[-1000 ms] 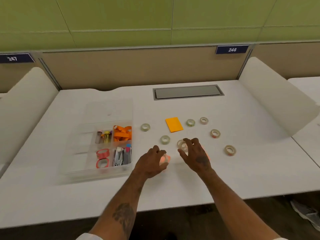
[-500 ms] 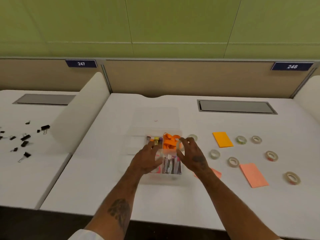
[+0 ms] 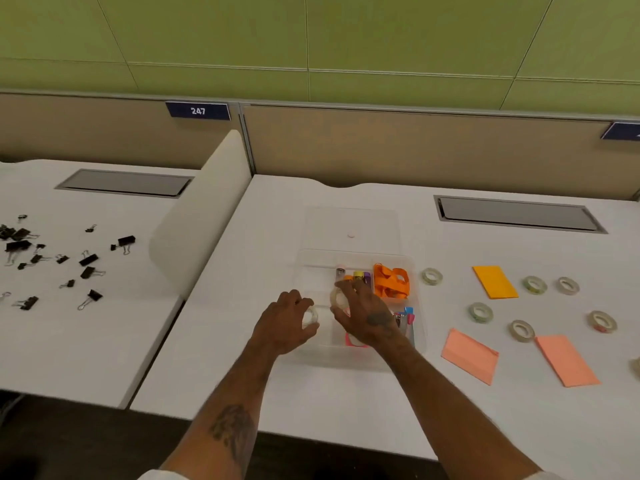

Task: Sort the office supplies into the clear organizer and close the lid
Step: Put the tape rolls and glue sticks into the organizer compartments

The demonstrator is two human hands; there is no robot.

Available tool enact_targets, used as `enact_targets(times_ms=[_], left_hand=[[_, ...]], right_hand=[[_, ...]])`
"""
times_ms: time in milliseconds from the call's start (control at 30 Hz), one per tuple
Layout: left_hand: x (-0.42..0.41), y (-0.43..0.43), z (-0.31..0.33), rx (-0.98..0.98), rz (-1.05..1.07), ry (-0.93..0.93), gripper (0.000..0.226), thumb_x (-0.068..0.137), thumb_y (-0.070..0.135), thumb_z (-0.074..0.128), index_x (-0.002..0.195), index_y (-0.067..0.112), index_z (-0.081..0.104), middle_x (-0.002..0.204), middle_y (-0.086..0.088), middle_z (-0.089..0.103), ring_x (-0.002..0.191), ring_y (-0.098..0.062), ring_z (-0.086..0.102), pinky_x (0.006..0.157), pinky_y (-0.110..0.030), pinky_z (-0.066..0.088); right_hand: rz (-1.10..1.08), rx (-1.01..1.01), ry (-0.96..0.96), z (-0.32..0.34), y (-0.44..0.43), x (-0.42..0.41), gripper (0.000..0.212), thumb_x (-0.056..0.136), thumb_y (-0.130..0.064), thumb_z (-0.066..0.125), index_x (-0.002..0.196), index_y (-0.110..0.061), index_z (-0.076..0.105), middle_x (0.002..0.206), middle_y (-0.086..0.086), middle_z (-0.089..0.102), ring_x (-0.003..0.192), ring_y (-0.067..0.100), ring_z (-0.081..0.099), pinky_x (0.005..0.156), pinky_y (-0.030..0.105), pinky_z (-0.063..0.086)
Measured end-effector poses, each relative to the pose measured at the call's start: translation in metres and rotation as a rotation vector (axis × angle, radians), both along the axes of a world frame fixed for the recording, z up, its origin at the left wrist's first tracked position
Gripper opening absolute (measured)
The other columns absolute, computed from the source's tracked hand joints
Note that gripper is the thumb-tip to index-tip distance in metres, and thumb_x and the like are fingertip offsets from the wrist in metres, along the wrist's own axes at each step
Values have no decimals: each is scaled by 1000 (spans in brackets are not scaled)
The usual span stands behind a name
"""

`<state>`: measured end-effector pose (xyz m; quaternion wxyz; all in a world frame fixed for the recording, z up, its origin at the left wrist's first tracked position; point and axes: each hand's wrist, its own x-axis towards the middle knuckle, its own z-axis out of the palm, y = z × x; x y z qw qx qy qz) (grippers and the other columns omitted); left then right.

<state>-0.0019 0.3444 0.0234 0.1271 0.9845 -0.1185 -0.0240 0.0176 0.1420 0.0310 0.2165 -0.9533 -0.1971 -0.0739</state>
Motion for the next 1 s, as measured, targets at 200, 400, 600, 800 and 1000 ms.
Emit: enact_targets(times_ms=[200,400,600,800,1000], left_hand=[[-5,10,-10,45,3,13,62,88,60,50,138,24,47,132,0,47,122,-20,44,95,-36,43],[-6,24,-13,41,43,-33,66,93,54,46,149,22,33,155,-5,30,143,-22,25,110,-39,31],[-5,30,-16,124,122,-54,71,98,54,33,156,22,7,163,-8,7,150,-25,6,120,-45,13],[0,27,-20,190,135,-49,73,97,60,23,154,26,-9,163,-8,-10,150,-26,-10,119,-49,-1],[1,18,-17,203,156,-113,77,88,71,3,151,30,-14,160,-7,-20,148,-29,-19,117,-52,-9]], right_hand=[[70,-34,8,-10,16,1,50,87,-42,63,127,-13,57,114,14,63,93,26,63,74,33,56],[118,-85,-19,-17,23,1,51,87,-44,61,127,-13,56,108,11,65,94,26,61,77,38,54],[171,-156,-25,-22,23,-1,57,83,-49,58,129,-16,54,107,8,65,97,25,59,86,40,49],[109,-157,-27,-23,16,2,66,87,-62,49,137,-19,49,133,11,56,123,28,51,104,45,42],[-17,-194,-1,-16,-2,4,76,90,-71,29,152,-30,18,161,10,6,149,29,1,117,48,4]])
